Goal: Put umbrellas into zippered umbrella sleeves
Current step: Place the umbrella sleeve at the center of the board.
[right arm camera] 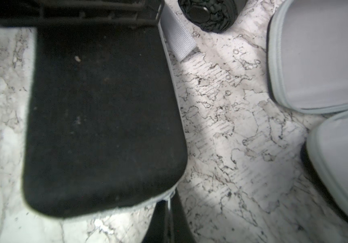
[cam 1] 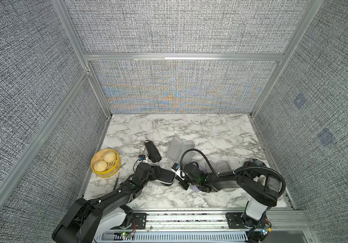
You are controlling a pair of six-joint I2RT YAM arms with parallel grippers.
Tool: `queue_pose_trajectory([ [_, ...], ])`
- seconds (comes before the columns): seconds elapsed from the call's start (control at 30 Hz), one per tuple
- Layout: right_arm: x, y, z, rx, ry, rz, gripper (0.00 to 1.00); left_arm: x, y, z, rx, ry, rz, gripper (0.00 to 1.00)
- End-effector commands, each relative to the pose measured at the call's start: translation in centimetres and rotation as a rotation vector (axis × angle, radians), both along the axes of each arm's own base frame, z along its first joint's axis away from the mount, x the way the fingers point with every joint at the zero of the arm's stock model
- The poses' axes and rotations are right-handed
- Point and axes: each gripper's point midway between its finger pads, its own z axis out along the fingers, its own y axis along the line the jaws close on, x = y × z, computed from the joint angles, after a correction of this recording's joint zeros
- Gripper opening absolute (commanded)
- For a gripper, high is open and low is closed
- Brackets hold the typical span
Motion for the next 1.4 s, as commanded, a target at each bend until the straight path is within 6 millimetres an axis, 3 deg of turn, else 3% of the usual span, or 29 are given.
queue_pose_trajectory([
  [0.0,-1.1,-0.1,-0.6,-0.006,0.048,0.028,0.00,-2.1,-0.7,-2.9,-0.023,0.137,-0.049,0.87],
  [0.13,-1.3,-0.2,-0.6,-0.007,0.049,0.023,0.00,-2.5,-2.2,-4.5,-0.041,0.202,-0.116,0.81],
  [0.3,-1.6,-0.5,0.0,0.009,0.045,0.026,0.00,-2.7,-1.4,-5.7,-0.016,0.214,-0.081,0.72],
  [0.43,-1.7,-0.6,0.4,0.014,0.045,0.023,0.00,-3.0,-1.7,-4.1,-0.073,0.178,-0.096,0.72],
  [0.63,-1.5,-0.4,-0.3,0.008,0.058,0.009,0.00,-4.4,-1.1,-1.4,-0.104,0.141,-0.105,0.87],
  [0.9,-1.6,-0.2,-0.3,0.007,0.057,0.003,0.00,-7.4,-0.3,-2.6,-0.119,0.220,-0.125,0.97],
  [1.07,-1.2,-0.6,-0.3,-0.006,0.050,-0.028,0.00,-6.8,-0.6,-0.9,-0.122,0.174,-0.141,1.00],
  [1.1,-1.1,-0.9,-0.4,-0.015,0.046,-0.041,0.00,-6.2,-0.9,0.4,-0.128,0.147,-0.146,1.00],
  [1.23,-1.2,-1.2,-0.3,-0.008,0.043,-0.044,0.00,-5.7,-0.5,2.2,-0.081,0.099,-0.159,1.00],
  [1.37,-1.1,-1.1,-0.5,0.001,0.076,-0.037,0.00,-5.6,-0.8,2.7,-0.068,0.091,-0.187,1.00],
])
